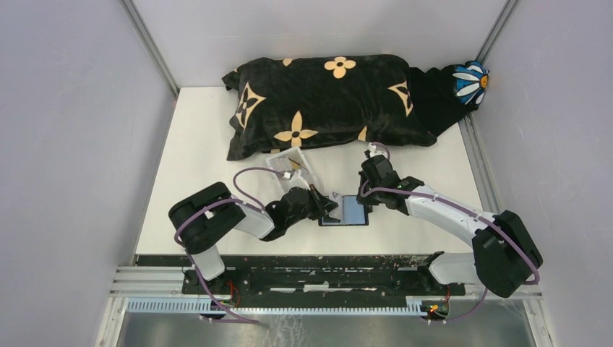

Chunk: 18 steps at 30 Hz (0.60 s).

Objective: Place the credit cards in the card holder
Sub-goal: Insert the credit card into the card holder.

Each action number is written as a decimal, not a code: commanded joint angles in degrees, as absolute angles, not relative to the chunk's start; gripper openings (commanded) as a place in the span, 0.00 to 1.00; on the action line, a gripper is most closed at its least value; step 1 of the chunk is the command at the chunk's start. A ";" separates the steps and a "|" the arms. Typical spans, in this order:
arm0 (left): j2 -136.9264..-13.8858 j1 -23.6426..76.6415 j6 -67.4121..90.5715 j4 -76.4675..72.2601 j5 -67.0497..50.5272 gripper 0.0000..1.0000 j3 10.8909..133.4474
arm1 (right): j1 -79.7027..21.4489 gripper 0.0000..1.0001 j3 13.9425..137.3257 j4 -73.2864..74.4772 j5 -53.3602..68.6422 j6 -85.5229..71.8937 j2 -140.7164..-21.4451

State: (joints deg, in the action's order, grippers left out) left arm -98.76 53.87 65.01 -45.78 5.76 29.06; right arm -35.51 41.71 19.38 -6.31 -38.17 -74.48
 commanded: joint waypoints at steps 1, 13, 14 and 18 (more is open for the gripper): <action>-100.46 54.62 67.48 -46.85 7.66 0.03 31.74 | -35.34 0.01 41.37 15.57 -6.11 -38.79 -75.66; -102.46 56.14 67.86 -43.64 9.23 0.03 34.54 | -35.34 0.01 38.71 14.61 -7.34 -39.37 -76.95; -102.32 56.27 68.00 -42.98 9.49 0.03 34.50 | -35.38 0.01 38.35 14.52 -7.44 -39.49 -76.90; -100.66 56.98 67.95 -40.56 11.82 0.03 34.01 | -35.34 0.01 37.65 14.33 -7.64 -39.54 -76.56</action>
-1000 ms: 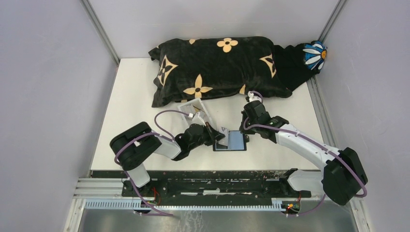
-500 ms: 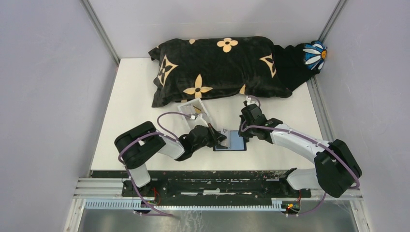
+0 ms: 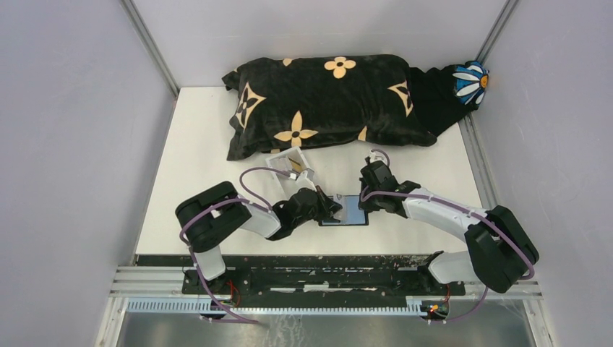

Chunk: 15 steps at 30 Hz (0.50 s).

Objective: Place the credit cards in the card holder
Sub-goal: Insert the credit card into the card holder.

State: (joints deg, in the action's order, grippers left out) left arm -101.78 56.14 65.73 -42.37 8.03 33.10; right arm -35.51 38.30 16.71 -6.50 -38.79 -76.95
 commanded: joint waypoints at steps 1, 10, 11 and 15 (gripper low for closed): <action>-100.19 57.14 68.01 -39.93 12.49 0.03 33.77 | -35.34 0.01 37.50 14.33 -7.65 -39.51 -76.58; -100.12 58.43 68.50 -38.76 13.49 0.03 34.01 | -35.33 0.01 36.72 14.24 -8.53 -39.64 -77.41; -99.99 58.61 68.59 -38.70 13.64 0.03 33.98 | -35.31 0.01 36.65 14.32 -8.72 -39.64 -77.47; -99.01 58.80 68.51 -37.64 14.57 0.03 33.76 | -35.18 0.01 36.48 14.41 -9.23 -39.56 -78.07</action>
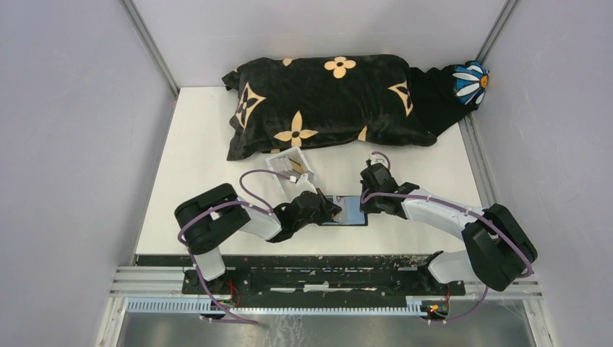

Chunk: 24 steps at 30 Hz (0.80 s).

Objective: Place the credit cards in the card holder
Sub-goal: Insert the credit card into the card holder.

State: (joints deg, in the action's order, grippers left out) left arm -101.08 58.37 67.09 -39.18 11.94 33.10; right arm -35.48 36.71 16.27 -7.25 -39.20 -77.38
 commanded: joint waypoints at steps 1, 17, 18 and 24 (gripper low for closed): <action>-98.78 58.89 68.42 -37.33 14.75 0.03 33.83 | -35.08 0.01 36.54 14.37 -9.23 -39.61 -78.39; -98.00 59.62 69.65 -34.54 17.48 0.03 33.10 | -34.77 0.01 36.12 13.73 -9.32 -39.89 -80.60; -98.26 59.59 69.76 -34.54 17.35 0.03 33.28 | -34.73 0.01 36.12 13.71 -9.32 -39.90 -80.68; -99.48 59.60 69.95 -34.44 16.90 0.03 33.92 | -34.73 0.01 36.05 13.62 -9.20 -39.99 -81.07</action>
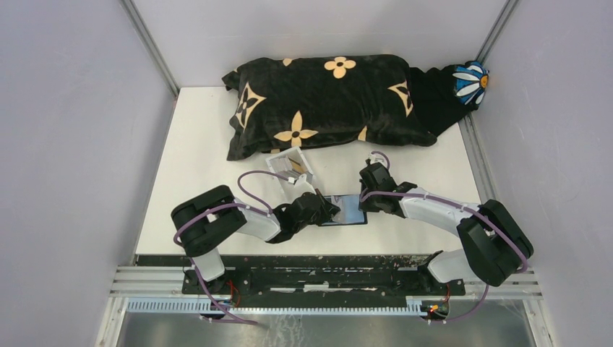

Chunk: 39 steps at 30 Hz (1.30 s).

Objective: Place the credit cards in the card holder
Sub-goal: Insert the credit card into the card holder.

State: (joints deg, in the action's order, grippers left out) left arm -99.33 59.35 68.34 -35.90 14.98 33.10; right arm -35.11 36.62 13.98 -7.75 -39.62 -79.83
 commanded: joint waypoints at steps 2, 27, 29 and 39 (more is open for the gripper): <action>-99.51 59.59 70.39 -33.77 17.00 0.03 33.93 | -34.79 0.01 35.90 13.62 -9.38 -40.08 -81.21; -101.97 59.53 72.64 -37.54 17.32 0.03 30.98 | -34.76 0.01 35.69 12.95 -9.18 -40.26 -84.10; -102.53 59.38 73.11 -40.66 17.43 0.03 29.46 | -34.66 0.01 35.61 13.09 -9.46 -40.16 -83.99; -102.51 59.00 71.98 -48.37 21.48 0.03 25.83 | -34.65 0.01 34.81 13.24 -9.49 -40.20 -84.24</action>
State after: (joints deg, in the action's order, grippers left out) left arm -101.73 59.33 72.47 -47.20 17.15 27.68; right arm -35.07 36.75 9.87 -7.68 -40.32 -81.87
